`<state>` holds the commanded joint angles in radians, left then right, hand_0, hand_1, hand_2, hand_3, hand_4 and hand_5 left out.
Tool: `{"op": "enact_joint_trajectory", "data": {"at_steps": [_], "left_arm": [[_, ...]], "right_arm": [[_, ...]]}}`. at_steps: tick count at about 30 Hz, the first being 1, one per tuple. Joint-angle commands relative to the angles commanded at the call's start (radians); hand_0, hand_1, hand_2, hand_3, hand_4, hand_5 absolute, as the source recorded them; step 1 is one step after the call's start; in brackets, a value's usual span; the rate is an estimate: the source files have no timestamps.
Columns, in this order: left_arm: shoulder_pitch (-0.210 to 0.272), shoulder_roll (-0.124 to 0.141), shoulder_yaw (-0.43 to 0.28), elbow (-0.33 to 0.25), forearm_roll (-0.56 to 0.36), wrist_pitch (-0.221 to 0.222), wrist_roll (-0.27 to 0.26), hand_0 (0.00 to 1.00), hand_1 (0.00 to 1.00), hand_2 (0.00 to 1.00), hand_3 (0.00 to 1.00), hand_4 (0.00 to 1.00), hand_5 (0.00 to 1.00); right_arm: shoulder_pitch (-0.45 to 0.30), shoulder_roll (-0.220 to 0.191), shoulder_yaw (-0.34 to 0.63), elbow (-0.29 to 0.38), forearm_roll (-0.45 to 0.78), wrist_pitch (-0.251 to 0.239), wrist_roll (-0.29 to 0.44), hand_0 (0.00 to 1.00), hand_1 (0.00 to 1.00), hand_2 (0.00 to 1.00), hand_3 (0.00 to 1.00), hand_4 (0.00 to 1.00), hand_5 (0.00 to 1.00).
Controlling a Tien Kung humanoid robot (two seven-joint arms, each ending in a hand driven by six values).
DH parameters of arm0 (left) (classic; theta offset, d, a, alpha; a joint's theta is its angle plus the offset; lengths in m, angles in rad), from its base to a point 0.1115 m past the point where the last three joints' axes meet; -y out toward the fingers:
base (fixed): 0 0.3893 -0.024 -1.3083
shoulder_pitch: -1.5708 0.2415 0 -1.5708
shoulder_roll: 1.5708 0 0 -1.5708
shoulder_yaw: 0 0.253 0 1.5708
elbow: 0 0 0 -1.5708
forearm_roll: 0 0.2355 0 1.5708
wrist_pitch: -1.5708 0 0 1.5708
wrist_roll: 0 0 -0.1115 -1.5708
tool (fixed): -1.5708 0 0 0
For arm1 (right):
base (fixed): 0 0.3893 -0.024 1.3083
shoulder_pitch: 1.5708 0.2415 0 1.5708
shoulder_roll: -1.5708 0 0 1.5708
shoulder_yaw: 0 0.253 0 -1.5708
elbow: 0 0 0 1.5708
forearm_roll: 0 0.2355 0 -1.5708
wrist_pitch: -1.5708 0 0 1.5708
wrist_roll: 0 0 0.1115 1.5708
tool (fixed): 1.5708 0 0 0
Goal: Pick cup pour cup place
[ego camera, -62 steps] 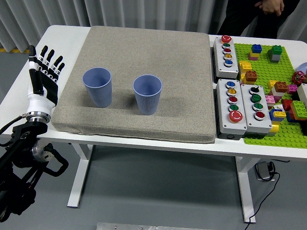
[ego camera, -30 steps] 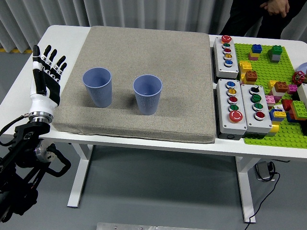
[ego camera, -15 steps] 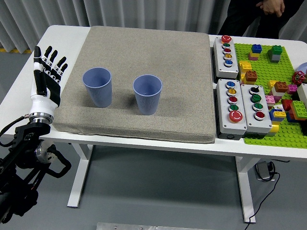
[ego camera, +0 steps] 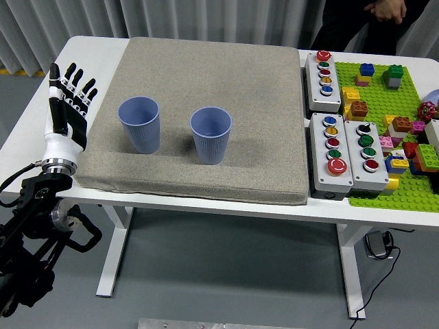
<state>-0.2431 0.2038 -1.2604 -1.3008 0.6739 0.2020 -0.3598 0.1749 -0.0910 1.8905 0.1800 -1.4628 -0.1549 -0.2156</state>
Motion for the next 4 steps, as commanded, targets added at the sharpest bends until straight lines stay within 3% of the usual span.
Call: {"op": "enact_joint_trajectory", "data": {"at_steps": [4], "left_arm": [[-0.001, -0.001, -0.001, 0.0, 0.001, 0.0, 0.001, 0.893, 0.886, 0.998, 0.959, 0.911, 0.998]], "right_arm": [[0.0, 0.0, 0.001, 0.0, 0.005, -0.002, 0.002, 0.696, 0.633, 0.59, 0.586, 0.002, 0.196]]}}
